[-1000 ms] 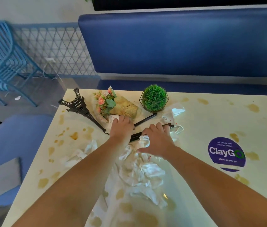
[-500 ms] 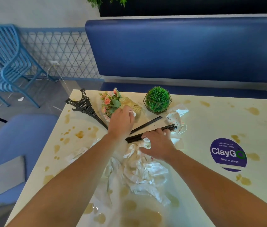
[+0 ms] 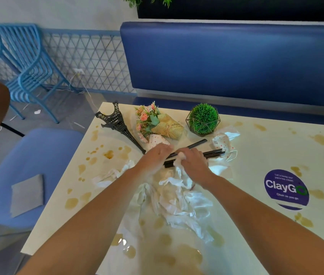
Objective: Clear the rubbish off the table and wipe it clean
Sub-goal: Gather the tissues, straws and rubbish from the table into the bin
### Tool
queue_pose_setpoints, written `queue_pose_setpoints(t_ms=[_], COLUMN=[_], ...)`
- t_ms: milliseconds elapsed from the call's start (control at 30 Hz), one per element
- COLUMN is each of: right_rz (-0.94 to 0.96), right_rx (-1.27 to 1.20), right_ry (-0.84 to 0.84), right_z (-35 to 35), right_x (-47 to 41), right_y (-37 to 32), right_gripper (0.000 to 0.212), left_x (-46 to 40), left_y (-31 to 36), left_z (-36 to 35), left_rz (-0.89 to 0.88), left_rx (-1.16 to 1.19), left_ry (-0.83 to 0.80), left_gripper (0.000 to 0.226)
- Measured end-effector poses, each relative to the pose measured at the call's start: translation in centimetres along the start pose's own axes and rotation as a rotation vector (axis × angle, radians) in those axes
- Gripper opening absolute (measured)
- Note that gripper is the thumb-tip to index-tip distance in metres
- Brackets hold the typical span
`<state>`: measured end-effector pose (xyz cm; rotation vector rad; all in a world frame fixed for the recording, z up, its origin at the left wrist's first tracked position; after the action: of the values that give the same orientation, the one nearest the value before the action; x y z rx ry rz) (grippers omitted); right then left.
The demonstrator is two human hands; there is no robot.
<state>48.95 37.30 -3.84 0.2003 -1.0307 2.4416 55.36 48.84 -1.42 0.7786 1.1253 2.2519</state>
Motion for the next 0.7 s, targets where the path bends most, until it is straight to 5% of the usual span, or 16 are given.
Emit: queue_pose_setpoints(t_ms=[100, 267, 533, 567, 633, 700], right_rz=[-0.119, -0.202, -0.34, -0.346, -0.352, -0.317], right_rx=[-0.526, -0.836, -1.06, -1.079, -0.933, -0.827], right_ry=[-0.058, -0.15, -0.105, -0.12, -0.158, -0.122], right_z=[1.5, 2.2, 2.1, 2.0, 1.9, 2.2], right_x=[-0.5, -0.3, 0.3, 0.2, 0.5, 0.5], right_y=[-0.7, -2.0, -0.6, -0.5, -0.5, -0.5], right_gripper=[0.036, 0.031, 0.025, 0.028, 0.065, 0.053], left_x=[1.1, 2.1, 1.4, 1.4, 1.4, 1.6], left_y=[-0.5, -0.1, -0.5, -0.5, -0.3, 0.7], left_z=[-1.3, -2.5, -1.5, -1.2, -0.9, -0.8], left_rz=[0.068, 0.012, 0.105, 0.103, 0.082, 0.01], left_rx=[0.01, 0.01, 0.023, 0.03, 0.035, 0.085], left_ry=[-0.121, -0.223, -0.044, -0.021, 0.016, 0.048], left_gripper=[0.053, 0.07, 0.026, 0.026, 0.035, 0.044])
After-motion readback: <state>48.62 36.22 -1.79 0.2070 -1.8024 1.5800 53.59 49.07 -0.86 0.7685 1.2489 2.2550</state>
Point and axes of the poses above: each hand's wrist, its own x-axis away from the middle knuckle, its own z-axis out of the back of the hand, y = z × x, the point moved 9 cm from there along -x, towards the middle knuckle, and after that the axes turned 8 degrees about -z, right-handed, at the moved point
